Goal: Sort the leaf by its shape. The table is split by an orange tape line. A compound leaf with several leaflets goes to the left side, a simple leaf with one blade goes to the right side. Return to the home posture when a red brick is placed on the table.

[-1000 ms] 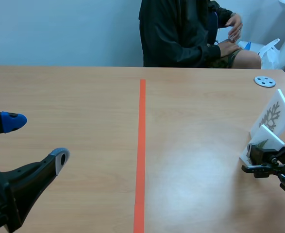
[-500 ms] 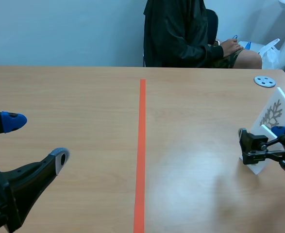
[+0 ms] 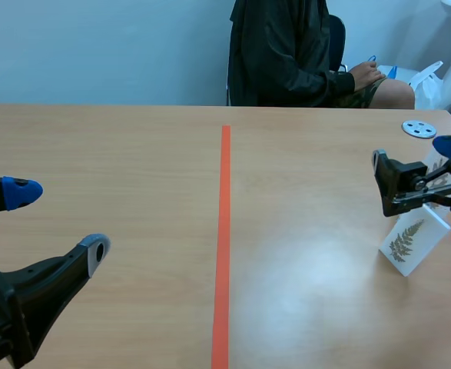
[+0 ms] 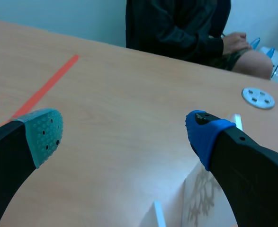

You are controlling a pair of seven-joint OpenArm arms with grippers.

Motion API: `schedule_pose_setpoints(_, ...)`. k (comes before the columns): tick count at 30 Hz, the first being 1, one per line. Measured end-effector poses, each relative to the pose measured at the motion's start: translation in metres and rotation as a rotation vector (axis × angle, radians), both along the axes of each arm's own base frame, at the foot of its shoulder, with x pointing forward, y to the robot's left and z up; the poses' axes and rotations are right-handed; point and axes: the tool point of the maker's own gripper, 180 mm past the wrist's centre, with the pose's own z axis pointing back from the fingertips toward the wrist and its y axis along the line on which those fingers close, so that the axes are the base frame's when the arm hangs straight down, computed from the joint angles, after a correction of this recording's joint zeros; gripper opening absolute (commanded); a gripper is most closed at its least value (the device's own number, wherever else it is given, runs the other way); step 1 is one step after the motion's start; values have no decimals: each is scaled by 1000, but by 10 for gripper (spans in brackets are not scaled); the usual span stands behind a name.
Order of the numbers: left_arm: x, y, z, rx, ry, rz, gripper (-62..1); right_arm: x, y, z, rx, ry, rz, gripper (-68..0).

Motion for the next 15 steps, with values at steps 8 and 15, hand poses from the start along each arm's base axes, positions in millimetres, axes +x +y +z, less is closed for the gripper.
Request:
schedule_pose_setpoints(8, 0, 0, 0, 0, 0, 0, 14, -27, 31, 37, -33, -30, 87, 4)
schedule_pose_setpoints(15, 0, 0, 0, 0, 0, 0, 14, -63, 72, 41, -7, 53, 271, 4)
